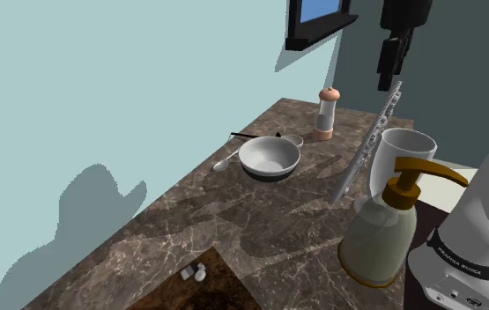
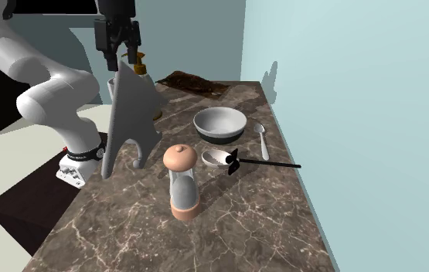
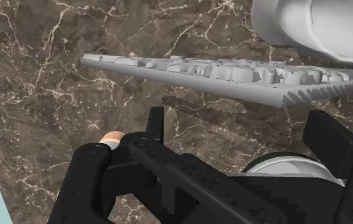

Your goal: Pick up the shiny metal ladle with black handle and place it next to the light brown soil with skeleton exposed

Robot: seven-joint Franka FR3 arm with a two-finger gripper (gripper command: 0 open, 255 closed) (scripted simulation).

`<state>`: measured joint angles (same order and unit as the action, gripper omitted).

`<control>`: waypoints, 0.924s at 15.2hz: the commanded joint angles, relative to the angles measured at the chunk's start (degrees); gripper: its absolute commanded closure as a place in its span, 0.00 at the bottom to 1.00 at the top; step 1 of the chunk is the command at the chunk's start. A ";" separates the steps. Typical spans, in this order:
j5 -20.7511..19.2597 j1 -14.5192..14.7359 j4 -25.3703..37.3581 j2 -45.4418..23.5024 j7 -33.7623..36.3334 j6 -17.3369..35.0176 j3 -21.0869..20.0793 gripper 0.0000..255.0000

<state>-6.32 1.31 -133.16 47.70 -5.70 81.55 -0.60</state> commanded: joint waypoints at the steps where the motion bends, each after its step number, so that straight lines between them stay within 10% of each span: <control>1: 0.00 0.00 0.00 0.00 0.00 0.00 0.00 0.00; 14: 1.71 1.35 -2.00 -20.23 -2.07 25.97 2.91 0.00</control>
<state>-4.81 2.54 -135.40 29.60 -7.51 105.21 2.07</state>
